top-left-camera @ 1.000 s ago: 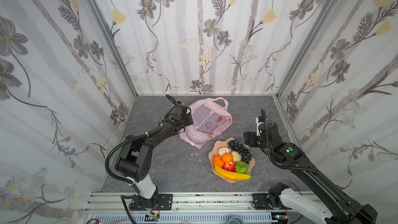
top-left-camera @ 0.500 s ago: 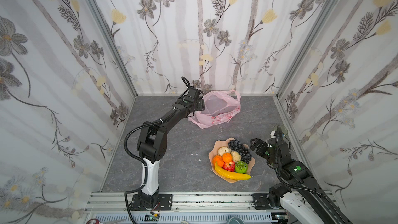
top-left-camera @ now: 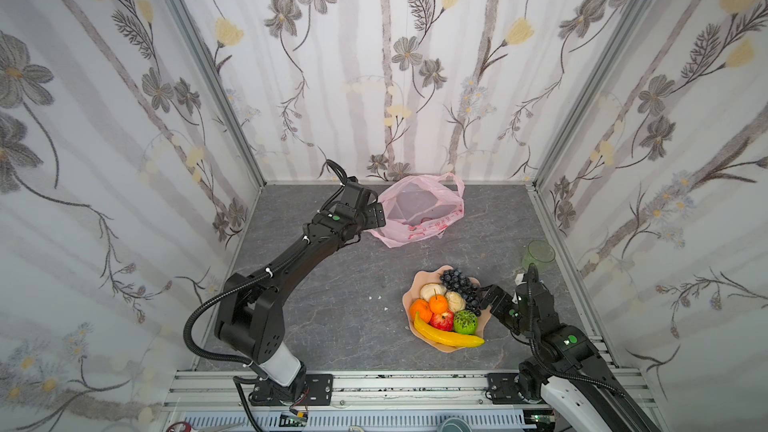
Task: Take the fake fruits out of the plastic bag
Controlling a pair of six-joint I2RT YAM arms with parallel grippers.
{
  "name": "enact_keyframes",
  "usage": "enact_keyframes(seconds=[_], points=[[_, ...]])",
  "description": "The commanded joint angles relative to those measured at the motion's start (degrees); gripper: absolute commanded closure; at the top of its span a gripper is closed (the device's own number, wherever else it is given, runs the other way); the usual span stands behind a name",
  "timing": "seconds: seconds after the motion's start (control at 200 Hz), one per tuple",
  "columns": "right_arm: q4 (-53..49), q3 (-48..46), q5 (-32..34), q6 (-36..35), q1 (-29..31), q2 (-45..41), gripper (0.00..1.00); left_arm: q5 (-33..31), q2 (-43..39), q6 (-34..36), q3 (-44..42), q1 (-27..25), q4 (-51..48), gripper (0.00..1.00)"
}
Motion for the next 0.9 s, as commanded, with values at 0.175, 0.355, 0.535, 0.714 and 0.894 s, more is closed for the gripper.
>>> enact_keyframes(seconds=[0.175, 0.355, 0.535, 0.714, 0.894], points=[[5.9, -0.7, 0.3, 7.6, 6.9, 3.1, 0.00, -3.9, -8.2, -4.0, -10.7, 0.1, 7.7, 0.05], [9.9, -0.8, 1.0, 9.8, 10.4, 6.6, 0.00, -3.7, -10.5, -4.5, -14.4, 0.7, 8.8, 0.05], [15.0, -0.3, 1.9, 12.1, 14.8, 11.1, 0.00, -2.7, -12.0, -6.2, -17.3, 2.3, 9.7, 0.05], [20.2, 0.6, 2.6, 13.1, 18.2, 16.2, 0.00, -2.0, -13.4, -6.6, -20.0, 3.4, 10.5, 0.05], [25.1, 3.1, 3.3, 12.9, 20.8, 23.1, 0.00, -1.3, -14.6, -6.6, -22.3, 4.3, 10.9, 0.05]])
